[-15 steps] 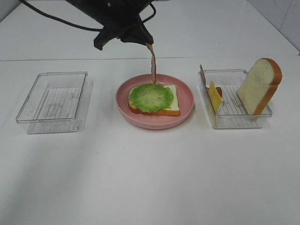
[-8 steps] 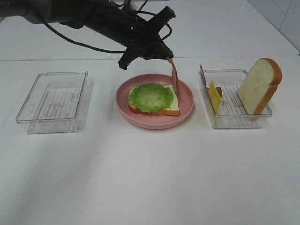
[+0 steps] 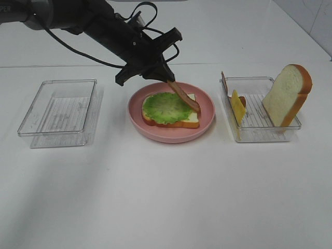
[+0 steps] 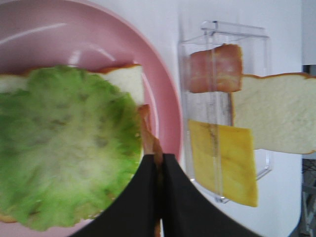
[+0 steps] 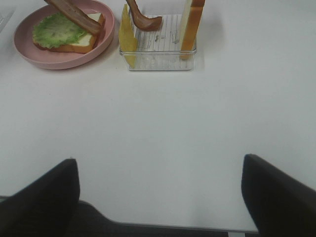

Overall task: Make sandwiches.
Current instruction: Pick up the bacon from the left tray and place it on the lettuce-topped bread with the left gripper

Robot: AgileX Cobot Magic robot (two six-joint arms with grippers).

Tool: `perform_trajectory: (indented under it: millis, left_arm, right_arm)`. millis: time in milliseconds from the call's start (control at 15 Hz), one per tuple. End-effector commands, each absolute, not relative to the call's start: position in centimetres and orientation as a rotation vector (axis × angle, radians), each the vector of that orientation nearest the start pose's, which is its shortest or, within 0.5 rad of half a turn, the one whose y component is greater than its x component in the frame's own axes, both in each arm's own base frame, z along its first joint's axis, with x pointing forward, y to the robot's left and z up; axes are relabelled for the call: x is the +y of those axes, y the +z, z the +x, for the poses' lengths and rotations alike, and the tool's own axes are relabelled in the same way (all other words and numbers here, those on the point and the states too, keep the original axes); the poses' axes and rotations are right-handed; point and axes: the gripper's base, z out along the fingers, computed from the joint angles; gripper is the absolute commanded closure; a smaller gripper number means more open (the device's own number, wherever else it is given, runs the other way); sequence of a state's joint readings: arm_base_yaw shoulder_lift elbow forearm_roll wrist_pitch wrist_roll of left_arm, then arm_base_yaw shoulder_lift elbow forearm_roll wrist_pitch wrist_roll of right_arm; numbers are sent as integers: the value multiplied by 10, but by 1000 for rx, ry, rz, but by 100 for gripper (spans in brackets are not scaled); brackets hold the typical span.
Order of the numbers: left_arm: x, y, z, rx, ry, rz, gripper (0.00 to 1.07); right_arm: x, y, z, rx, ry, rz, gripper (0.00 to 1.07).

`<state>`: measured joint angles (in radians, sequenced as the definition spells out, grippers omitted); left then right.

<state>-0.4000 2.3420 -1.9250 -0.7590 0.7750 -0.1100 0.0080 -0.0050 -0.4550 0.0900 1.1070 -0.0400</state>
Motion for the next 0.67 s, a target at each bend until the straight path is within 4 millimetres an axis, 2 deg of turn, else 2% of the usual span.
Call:
perform_trajectory:
  millis: [67,333,400,467,533,600,667]
  left_arm:
    - [-237,173,456,2726,-955,-161,107]
    - [-232,169,456,2746,-830,-93,107]
    - [-230,167,456,2754,-782,-62,95]
    - [-230,167,456,2754,-774,-58,89]
    - [-229,167,457,2752,-767,-55,72]
    - [-229,167,457,2750,-767,-54,48]
    - [-229,167,457,2749,-767,-54,34]
  right_arm:
    - [8,261,-5,2106,87,-57,20]
    - [8,261,-5,2106,87,-57,20]
    - [8,261,-5,2106,87,-57,20]
    - [8,261,-5,2106,87,-57,20]
    - [8,261,-5,2106,87,-57,20]
    - [8,261,-5,2106,87,-57,20]
    - [8,261,-5,2106,87,-57,20]
